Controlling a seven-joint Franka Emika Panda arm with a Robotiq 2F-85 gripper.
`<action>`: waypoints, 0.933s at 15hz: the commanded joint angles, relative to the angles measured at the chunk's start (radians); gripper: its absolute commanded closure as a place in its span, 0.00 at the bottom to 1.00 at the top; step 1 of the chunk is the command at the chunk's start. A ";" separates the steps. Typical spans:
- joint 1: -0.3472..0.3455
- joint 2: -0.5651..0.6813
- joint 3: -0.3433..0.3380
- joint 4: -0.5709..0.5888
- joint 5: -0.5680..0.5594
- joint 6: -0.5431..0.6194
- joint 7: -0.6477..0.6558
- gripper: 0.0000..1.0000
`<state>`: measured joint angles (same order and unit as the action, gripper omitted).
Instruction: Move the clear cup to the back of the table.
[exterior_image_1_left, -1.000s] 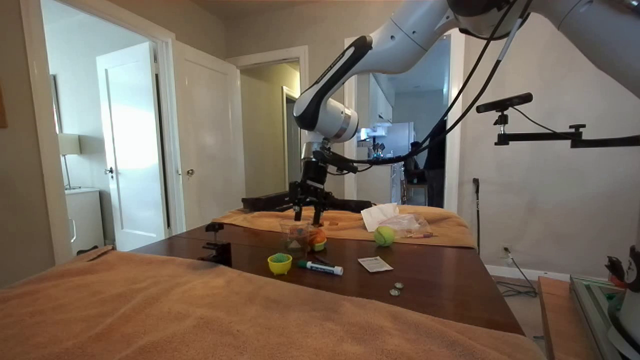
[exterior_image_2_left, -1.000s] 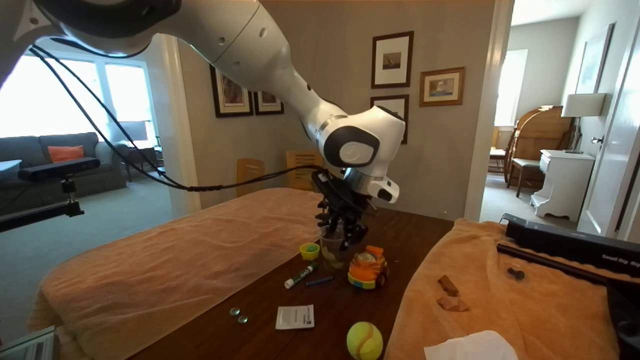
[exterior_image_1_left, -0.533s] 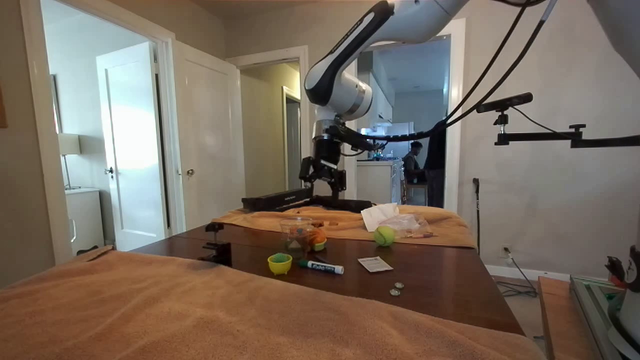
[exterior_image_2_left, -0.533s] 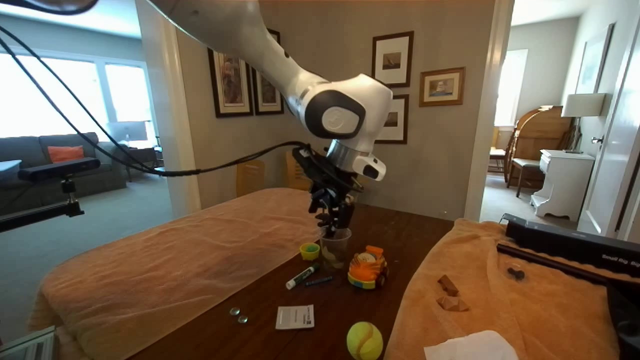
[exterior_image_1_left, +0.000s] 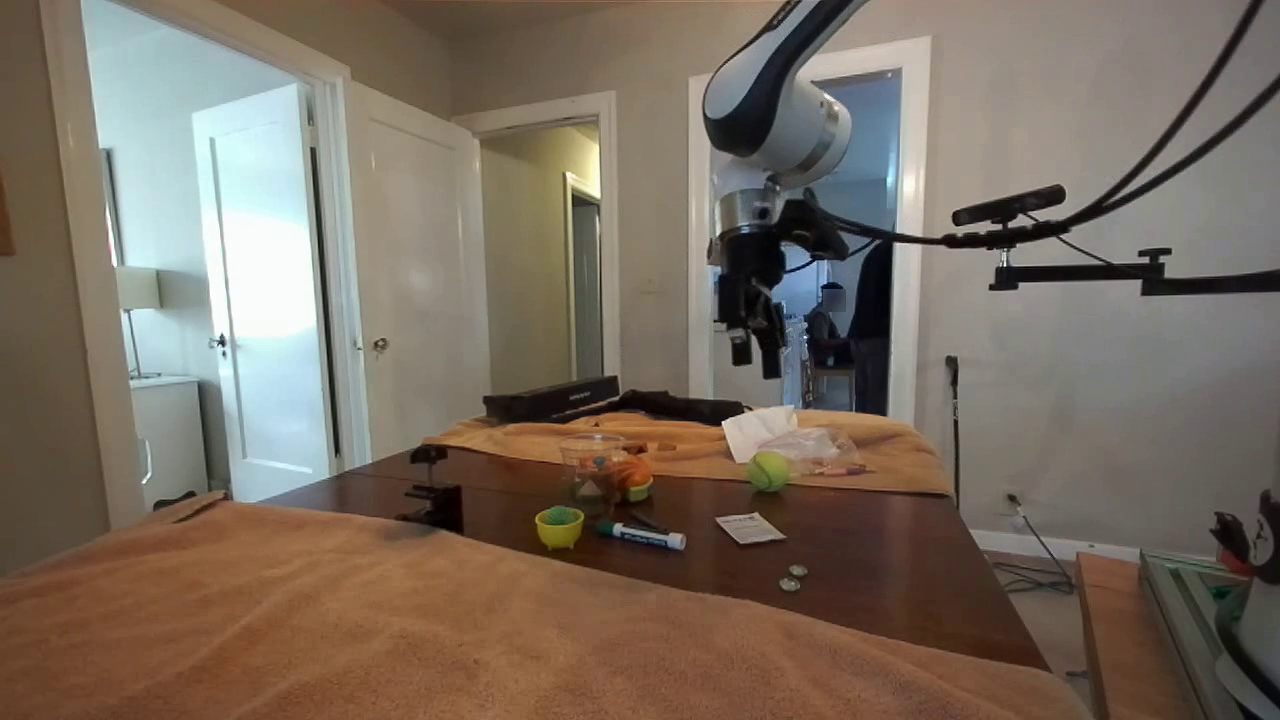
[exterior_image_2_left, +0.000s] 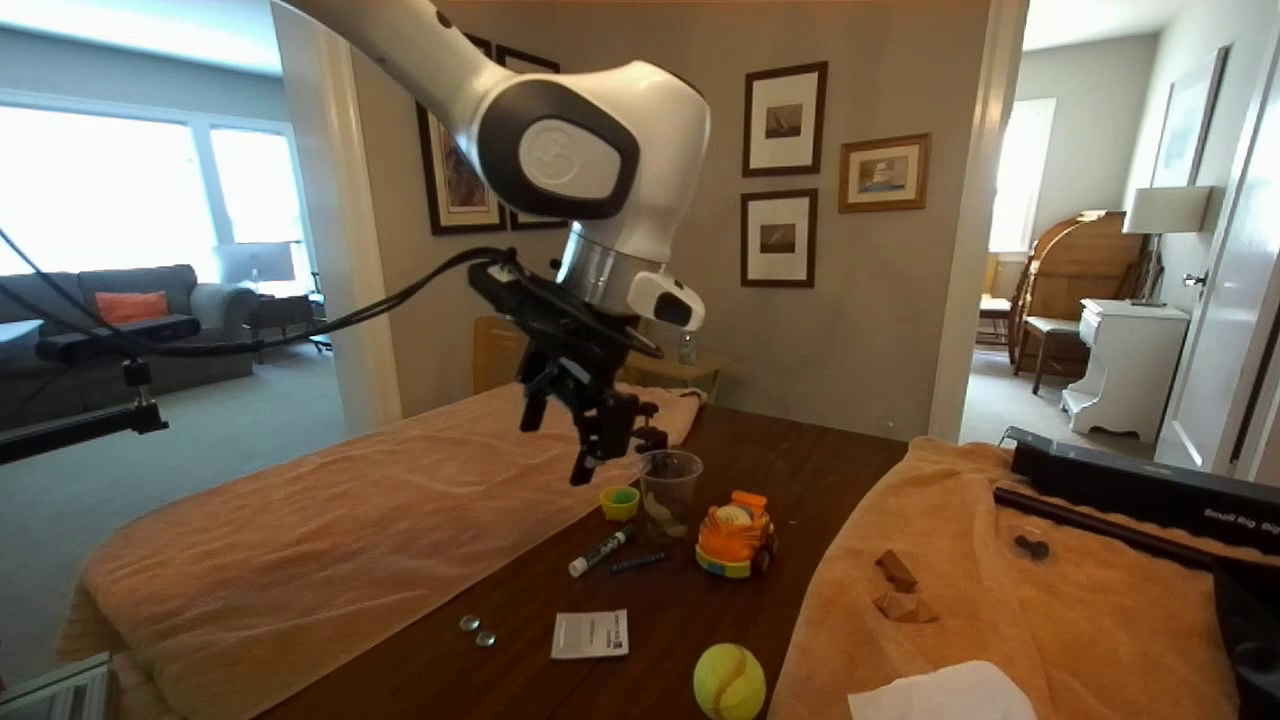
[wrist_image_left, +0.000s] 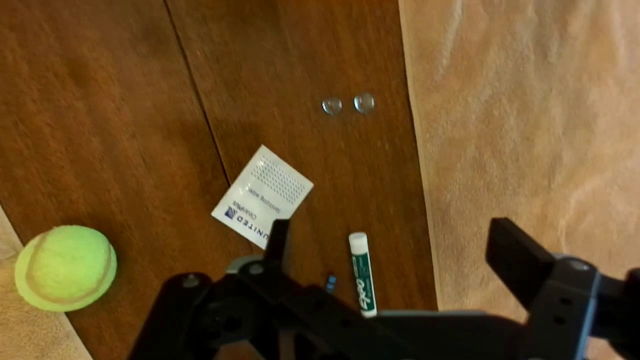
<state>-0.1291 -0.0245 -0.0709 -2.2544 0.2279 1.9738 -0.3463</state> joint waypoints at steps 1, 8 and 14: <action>0.015 -0.236 -0.015 -0.247 -0.136 0.013 -0.108 0.00; 0.086 -0.587 0.035 -0.617 -0.380 0.090 -0.072 0.00; 0.110 -0.544 0.010 -0.567 -0.359 0.057 -0.077 0.00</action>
<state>-0.0469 -0.5674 -0.0329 -2.8228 -0.1158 2.0354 -0.4372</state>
